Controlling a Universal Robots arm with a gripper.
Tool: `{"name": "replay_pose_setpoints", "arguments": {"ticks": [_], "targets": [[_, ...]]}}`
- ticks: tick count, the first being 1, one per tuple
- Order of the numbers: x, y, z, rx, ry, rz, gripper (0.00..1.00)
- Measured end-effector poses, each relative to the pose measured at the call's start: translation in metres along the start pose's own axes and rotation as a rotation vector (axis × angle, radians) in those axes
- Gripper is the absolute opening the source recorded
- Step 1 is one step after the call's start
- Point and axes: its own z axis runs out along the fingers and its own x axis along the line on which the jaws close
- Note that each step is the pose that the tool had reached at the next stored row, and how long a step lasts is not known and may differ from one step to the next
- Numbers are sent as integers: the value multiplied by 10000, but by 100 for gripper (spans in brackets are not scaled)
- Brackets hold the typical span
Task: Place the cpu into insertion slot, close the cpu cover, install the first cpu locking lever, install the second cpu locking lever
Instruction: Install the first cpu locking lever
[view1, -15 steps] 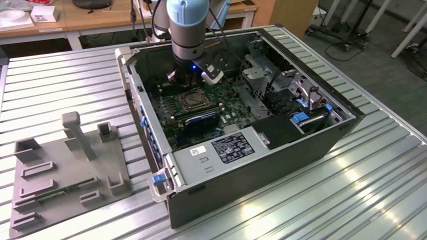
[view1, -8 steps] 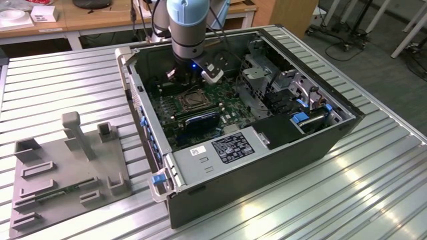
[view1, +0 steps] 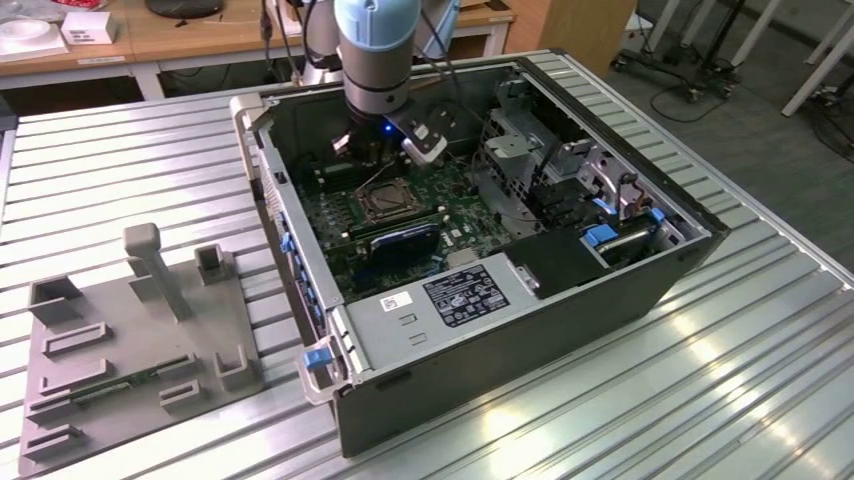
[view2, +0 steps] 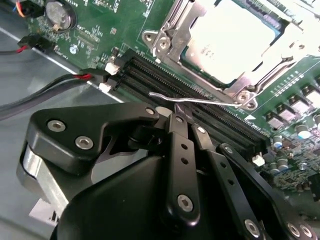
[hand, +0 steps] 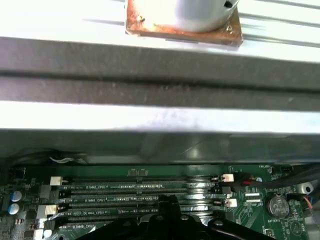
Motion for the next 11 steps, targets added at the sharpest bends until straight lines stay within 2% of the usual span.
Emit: {"name": "replay_pose_setpoints", "arguments": {"ticks": [5, 11], "targets": [[-7, 17, -48, -211, -24, 26, 11], [-20, 43, -122, -316, -32, 39, 11]]}}
